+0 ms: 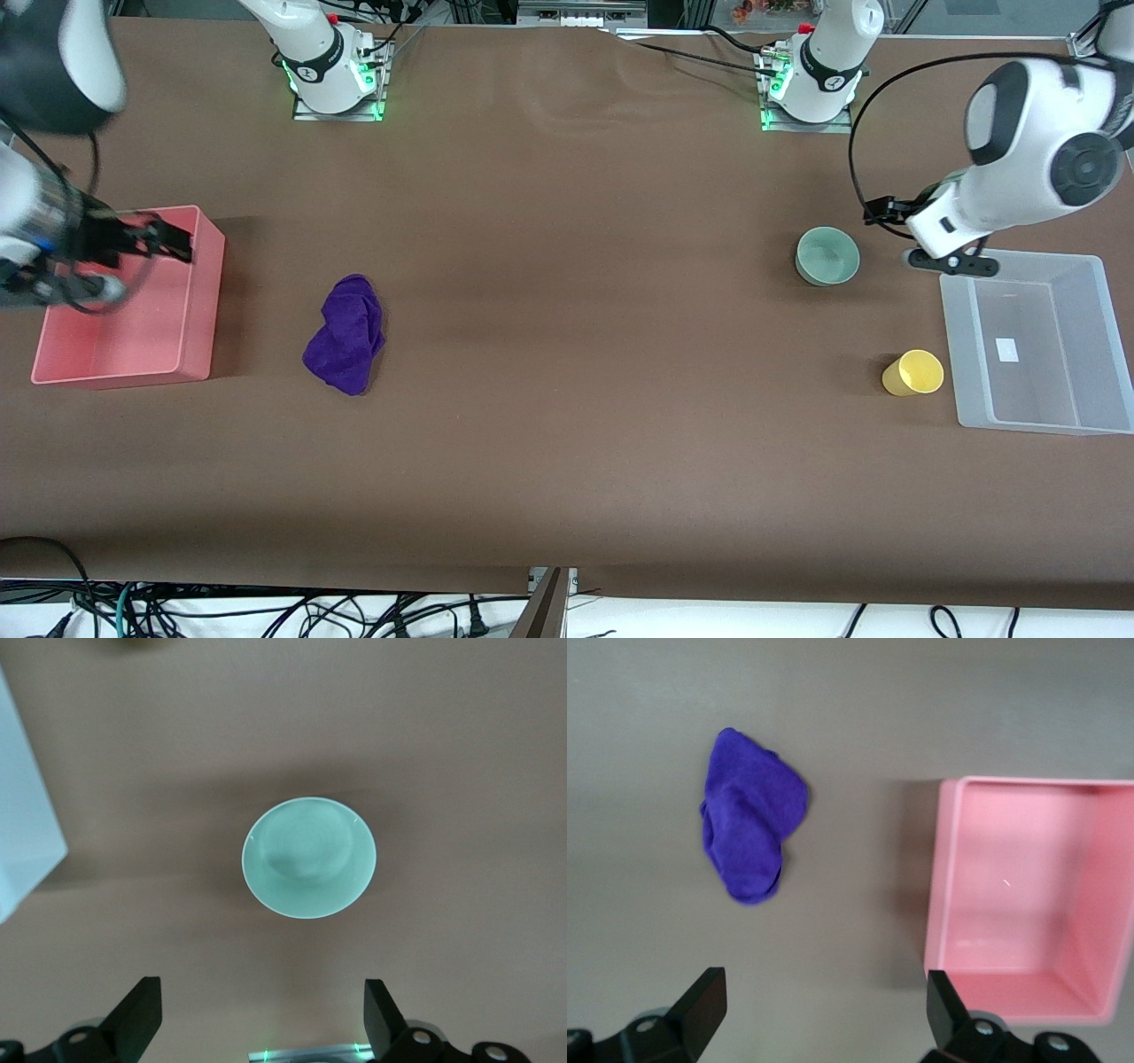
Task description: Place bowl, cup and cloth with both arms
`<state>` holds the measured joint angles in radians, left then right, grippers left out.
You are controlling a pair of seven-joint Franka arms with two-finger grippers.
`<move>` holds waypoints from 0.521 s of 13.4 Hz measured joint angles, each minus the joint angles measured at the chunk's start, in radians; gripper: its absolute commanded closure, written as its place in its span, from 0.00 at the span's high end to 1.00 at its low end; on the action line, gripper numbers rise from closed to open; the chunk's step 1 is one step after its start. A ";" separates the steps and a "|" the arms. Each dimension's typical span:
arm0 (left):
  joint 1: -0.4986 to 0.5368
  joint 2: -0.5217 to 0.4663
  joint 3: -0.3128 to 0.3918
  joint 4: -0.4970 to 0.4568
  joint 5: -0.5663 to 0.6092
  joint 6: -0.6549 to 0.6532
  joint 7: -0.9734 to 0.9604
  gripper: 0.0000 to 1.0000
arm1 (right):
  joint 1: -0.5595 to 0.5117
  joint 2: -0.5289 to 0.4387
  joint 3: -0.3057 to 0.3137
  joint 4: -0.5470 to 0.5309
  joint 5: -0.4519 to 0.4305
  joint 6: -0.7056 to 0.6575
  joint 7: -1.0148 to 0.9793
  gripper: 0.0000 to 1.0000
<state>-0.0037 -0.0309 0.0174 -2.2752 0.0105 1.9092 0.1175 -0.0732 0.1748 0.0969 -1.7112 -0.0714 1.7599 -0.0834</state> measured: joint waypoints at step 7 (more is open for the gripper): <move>0.006 0.164 0.001 -0.158 0.000 0.412 0.001 0.99 | 0.042 0.171 0.030 -0.239 0.002 0.481 0.017 1.00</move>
<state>0.0022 0.1328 0.0181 -2.4331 0.0106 2.3210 0.1187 -0.0308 0.3453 0.1270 -1.9505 -0.0698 2.2405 -0.0661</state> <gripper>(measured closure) 0.000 0.000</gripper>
